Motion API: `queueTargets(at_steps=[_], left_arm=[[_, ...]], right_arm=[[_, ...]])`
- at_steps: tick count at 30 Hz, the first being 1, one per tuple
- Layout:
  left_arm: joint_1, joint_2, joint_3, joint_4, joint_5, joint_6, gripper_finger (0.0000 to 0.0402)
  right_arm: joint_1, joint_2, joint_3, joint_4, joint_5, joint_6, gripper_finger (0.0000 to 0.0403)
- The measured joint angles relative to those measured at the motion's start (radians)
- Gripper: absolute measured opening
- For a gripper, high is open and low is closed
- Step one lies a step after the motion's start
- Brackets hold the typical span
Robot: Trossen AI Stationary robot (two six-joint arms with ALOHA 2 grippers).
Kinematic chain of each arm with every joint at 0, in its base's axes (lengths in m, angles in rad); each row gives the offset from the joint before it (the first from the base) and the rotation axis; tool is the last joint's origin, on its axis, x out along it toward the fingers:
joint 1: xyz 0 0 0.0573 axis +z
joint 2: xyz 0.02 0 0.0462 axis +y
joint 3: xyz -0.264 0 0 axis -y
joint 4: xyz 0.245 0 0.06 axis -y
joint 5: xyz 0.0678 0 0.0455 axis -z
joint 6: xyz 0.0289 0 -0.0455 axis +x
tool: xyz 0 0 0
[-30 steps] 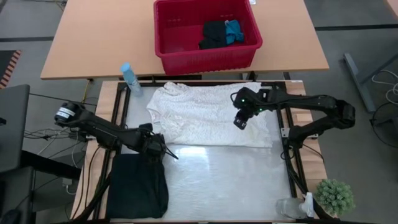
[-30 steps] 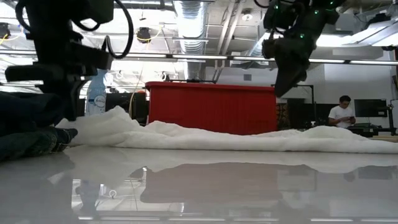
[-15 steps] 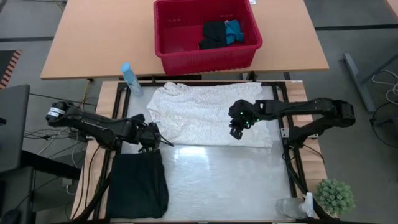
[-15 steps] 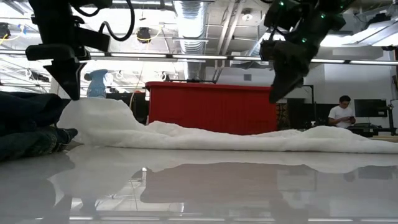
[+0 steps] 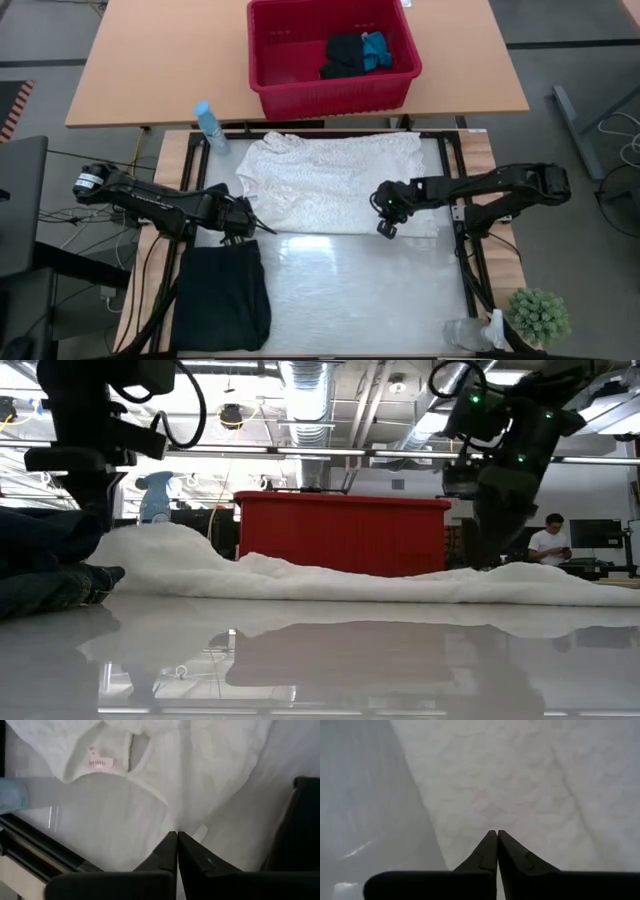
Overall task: Fold Laundry from Bin
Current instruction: Fold the white dress from the red bin
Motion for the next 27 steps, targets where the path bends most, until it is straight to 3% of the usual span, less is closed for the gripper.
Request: queueTargets(at_steps=[6,14,21,27], left_arm=[[0.02,0.0,-0.034,-0.008,-0.003,0.001,0.0],[0.023,0.0,-0.048,0.032,0.052,-0.029,0.0],[-0.012,-0.085,0.002,0.178,-0.072,0.02,0.0003],[0.002,-0.11,0.001,0.209,0.079,-0.007,0.005]], right_arm=[[0.003,0.0,-0.049,0.009,-0.004,0.003,0.0022],[0.003,0.0,-0.083,0.0,-0.004,0.011,0.0035],[0.003,-0.001,-0.083,0.003,-0.004,0.011,0.0029],[0.003,-0.001,-0.083,0.004,-0.004,0.011,0.0033]])
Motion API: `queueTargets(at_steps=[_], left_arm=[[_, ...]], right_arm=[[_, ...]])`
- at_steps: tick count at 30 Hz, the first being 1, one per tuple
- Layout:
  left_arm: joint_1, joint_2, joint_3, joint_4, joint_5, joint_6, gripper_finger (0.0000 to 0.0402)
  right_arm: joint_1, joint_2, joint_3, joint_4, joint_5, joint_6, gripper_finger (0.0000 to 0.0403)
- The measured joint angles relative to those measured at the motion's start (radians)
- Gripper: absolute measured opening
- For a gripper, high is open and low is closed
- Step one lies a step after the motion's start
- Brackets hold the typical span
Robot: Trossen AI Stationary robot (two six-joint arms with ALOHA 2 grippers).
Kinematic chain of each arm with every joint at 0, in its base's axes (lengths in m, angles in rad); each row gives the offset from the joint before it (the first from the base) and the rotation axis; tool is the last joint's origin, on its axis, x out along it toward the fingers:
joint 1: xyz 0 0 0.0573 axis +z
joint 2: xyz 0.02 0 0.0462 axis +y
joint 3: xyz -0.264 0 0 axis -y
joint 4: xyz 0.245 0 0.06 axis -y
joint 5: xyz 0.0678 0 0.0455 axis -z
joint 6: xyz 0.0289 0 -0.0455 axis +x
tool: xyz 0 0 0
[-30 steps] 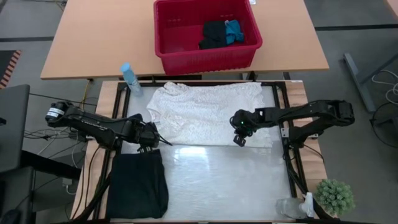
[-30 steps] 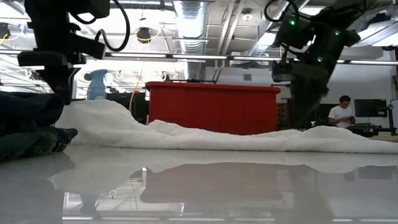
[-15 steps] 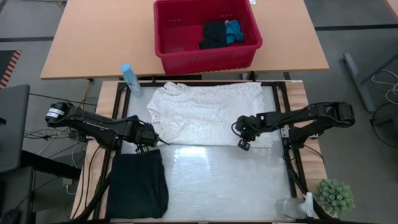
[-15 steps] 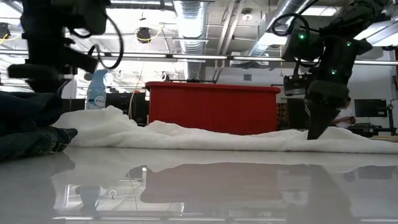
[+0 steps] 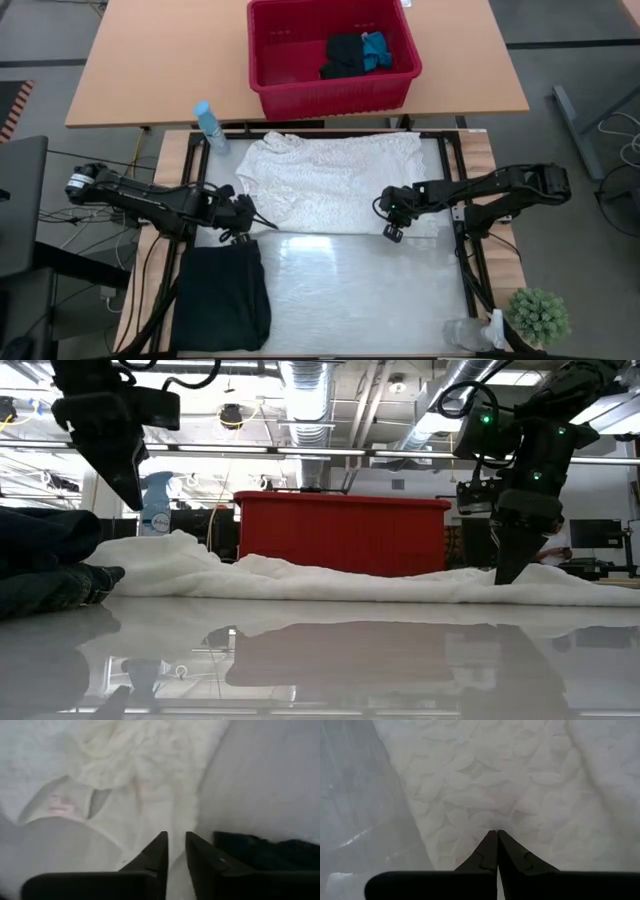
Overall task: Fold Laundry from Bin
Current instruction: Fold the white dress from the red bin
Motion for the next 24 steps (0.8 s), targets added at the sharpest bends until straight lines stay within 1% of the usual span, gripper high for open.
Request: queueTargets(at_steps=[3,9,14,17,20,22,24], left_arm=[[0.0,0.009,0.0,0.041,0.021,0.017,0.0089],[0.005,0.079,-0.006,0.044,0.016,0.035,0.0164],[0.004,0.153,-0.006,0.045,-0.053,-0.002,0.0203],[0.005,0.188,-0.006,0.046,-0.067,-0.02,0.0209],[0.006,0.203,-0.006,0.046,-0.032,-0.024,0.0202],[0.005,0.204,-0.007,0.046,-0.017,-0.026,0.0182],[0.008,0.203,-0.007,0.044,-0.029,-0.037,0.0147]], right_arm=[[0.0,0.0,0.0,0.001,0.0,0.0,0.0033],[0.0,0.0,0.0,0.002,0.0,0.0,0.0029],[0.0,0.0,0.0,0.003,0.0,0.0,0.0031],[0.0,0.0,0.0,0.003,0.0,0.0,0.003],[0.0,0.0,0.0,0.001,0.0,0.0,0.0029],[0.0,0.0,0.0,0.001,0.0,0.0,0.0029],[0.0,0.0,0.0,0.001,0.0,0.0,0.0029]])
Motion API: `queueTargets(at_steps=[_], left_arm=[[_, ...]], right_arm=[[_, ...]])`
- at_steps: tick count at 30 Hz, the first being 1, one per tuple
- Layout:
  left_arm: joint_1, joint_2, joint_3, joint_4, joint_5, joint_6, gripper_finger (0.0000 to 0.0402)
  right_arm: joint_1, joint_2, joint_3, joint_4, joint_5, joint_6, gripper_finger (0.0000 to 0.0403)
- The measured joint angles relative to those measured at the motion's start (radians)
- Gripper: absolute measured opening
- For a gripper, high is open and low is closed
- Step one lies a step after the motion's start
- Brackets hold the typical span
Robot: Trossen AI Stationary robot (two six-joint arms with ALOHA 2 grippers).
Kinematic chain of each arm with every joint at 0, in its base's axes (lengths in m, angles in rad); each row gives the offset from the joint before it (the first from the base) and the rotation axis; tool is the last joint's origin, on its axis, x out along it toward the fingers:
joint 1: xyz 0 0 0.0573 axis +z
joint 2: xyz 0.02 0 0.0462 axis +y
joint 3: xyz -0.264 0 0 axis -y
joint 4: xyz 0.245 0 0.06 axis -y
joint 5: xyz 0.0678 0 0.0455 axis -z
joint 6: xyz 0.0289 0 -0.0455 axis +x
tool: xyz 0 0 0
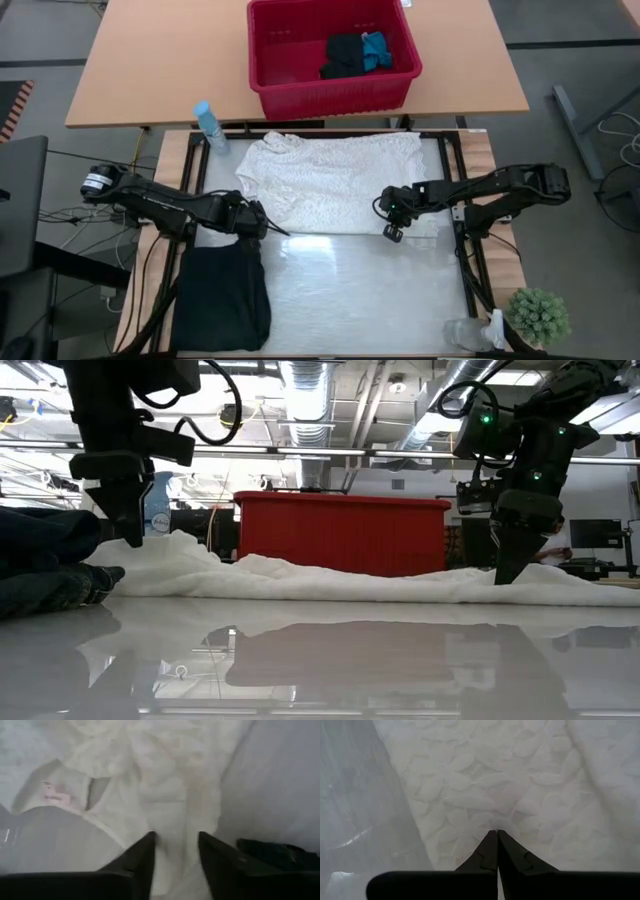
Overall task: Fold Laundry from Bin
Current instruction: Fold the white dress from the red bin
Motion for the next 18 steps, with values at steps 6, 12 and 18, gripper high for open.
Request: queueTargets(at_steps=[6,12,18], left_arm=[[0.045,0.0,0.0,-0.002,-0.022,-0.015,0.0013],[0.088,0.0,0.0,-0.011,-0.037,-0.02,0.0003],[0.153,-0.001,-0.014,-0.059,-0.029,-0.053,0.0001]], right_arm=[[0.001,0.0,0.0,-0.001,0.0,0.0,0.003],[0.001,0.0,0.0,-0.006,0.0,0.0,0.0028],[0.002,0.0,0.0,-0.031,0.0,0.018,0.003]])
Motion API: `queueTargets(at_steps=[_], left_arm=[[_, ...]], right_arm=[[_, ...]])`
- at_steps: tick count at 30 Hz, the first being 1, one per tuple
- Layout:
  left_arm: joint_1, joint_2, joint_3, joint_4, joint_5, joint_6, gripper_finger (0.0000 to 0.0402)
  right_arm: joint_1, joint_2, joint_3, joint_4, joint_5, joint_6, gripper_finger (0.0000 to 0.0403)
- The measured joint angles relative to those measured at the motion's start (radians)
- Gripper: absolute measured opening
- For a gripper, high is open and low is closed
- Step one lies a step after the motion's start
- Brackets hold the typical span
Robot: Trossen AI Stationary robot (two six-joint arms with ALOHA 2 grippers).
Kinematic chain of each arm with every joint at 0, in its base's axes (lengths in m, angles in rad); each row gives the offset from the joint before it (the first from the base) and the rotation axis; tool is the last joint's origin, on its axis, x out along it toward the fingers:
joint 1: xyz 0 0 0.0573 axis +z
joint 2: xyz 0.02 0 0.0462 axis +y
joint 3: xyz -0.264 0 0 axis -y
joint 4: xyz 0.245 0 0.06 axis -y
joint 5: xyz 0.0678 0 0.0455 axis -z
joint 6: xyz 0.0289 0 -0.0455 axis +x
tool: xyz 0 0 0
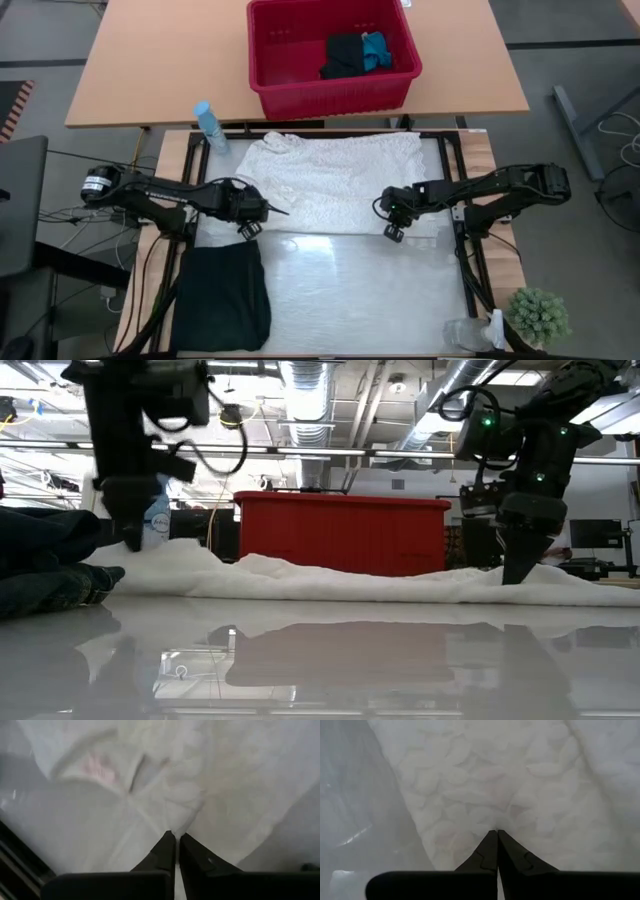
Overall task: Fold Laundry from Bin
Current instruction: Fold the white dress from the red bin
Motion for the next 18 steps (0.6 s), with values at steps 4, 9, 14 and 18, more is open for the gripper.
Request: queueTargets(at_steps=[4,9,14,18], left_arm=[[0.024,0.0,-0.062,0.0,0.041,-0.03,0.0001],[0.024,0.0,-0.116,0.062,0.079,-0.043,0.0],[0.033,0.0,-0.121,0.058,0.011,-0.063,0.0],[0.055,0.0,-0.113,0.056,0.035,-0.061,0.0009]], right_arm=[[0.006,0.0,-0.02,-0.008,-0.001,0.013,0.0028],[0.022,-0.003,-0.049,-0.002,-0.024,0.026,0.003],[0.026,-0.003,-0.052,0.0,-0.025,0.026,0.003],[0.026,-0.002,-0.053,0.009,-0.026,0.025,0.003]])
